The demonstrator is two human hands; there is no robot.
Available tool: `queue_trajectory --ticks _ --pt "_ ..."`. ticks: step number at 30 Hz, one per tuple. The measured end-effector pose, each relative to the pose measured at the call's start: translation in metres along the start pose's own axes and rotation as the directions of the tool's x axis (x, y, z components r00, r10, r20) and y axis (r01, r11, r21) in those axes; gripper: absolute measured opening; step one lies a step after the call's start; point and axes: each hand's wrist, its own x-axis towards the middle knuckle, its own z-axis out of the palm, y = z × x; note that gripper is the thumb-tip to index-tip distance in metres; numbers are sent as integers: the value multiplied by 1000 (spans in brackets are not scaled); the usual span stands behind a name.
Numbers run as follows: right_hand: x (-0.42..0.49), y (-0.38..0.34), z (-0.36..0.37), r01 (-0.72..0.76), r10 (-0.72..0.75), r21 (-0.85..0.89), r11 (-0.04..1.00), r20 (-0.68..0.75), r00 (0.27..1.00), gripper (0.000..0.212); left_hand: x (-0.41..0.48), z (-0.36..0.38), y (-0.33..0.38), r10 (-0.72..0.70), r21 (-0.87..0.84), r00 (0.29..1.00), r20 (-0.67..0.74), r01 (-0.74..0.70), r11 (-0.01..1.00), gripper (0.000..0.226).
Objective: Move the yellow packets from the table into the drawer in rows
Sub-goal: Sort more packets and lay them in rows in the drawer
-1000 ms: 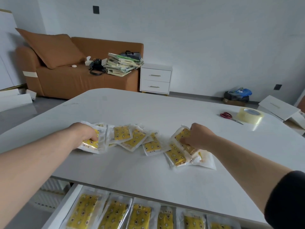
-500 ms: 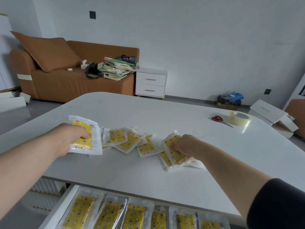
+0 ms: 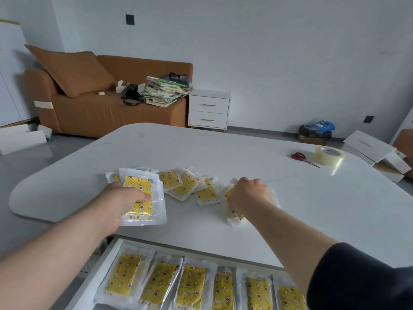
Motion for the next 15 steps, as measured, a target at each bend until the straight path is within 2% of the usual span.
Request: queue_trajectory --ticks 3,7,12,15 --pt "-4 -5 2 -38 38 -7 999 16 999 48 -3 0 -2 -10 8 1000 5 10 1000 38" --pt "-8 -3 -3 -38 34 66 997 54 998 36 -5 0 -5 1 -1 1000 7 -1 1000 39" --pt "-9 -4 -1 -148 134 198 969 84 987 45 -5 -4 -8 -19 -28 998 66 21 999 46" --pt "-12 -1 -5 -173 144 250 952 131 981 35 -6 -4 -12 -33 -28 995 99 35 999 47"
